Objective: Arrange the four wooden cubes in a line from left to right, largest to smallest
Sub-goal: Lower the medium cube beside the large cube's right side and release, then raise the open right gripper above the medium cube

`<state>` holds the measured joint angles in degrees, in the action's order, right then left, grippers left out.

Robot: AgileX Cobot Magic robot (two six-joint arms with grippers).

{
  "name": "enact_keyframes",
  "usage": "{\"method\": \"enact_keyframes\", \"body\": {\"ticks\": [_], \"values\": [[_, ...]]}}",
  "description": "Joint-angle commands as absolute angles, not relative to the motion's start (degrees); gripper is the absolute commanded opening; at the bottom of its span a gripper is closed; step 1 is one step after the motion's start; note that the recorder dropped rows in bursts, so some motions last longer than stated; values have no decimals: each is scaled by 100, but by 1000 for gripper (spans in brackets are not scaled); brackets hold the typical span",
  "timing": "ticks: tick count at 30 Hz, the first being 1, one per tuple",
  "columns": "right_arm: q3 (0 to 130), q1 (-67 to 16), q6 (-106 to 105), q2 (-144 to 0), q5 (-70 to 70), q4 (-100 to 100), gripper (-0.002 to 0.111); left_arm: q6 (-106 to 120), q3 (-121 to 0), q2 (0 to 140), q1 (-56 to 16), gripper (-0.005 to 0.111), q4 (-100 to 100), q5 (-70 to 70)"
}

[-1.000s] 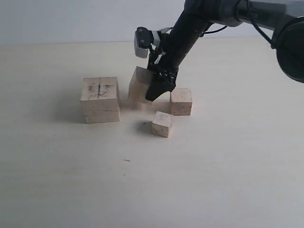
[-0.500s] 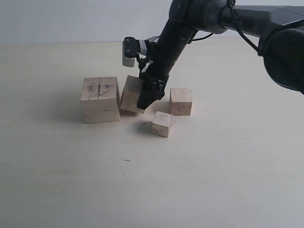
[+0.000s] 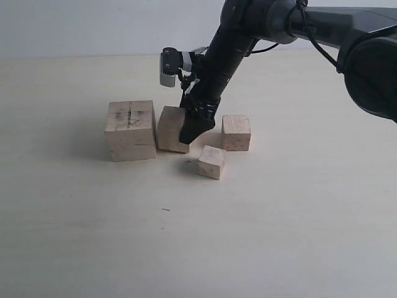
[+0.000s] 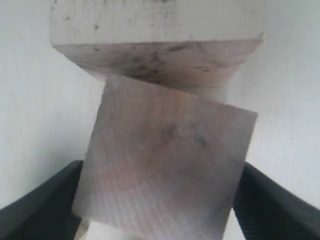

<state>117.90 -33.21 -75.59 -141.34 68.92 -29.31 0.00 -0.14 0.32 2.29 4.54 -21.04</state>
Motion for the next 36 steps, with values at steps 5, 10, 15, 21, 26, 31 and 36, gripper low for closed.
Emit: {"method": "enact_keyframes", "body": {"ticks": [5, 10, 15, 21, 26, 31, 36], "values": [[11808, -3327, -7318, -14065, 6892, -2997, 76, 0, 0, 0, 197, 0, 445, -2040], [11808, -3327, -7150, -13817, 6923, -2947, 76, 0, 0, 0, 197, 0, 445, -2040], [11808, -3327, -7150, -13557, 6923, -2947, 76, 0, 0, 0, 197, 0, 445, -2040], [11808, -3327, -6385, -13523, 6619, -2511, 41, 0, 0, 0, 197, 0, 445, -2040], [11808, -3327, -4891, -13582, 5110, -2185, 0, 0, 0, 0, 197, 0, 445, -2040], [11808, -3327, -4840, -13948, 5142, -2198, 0, 0, 0, 0, 197, 0, 445, -2040], [11808, -3327, -4840, -14059, 5812, -2369, 0, 0, 0, 0, 197, 0, 445, -2040]]}}
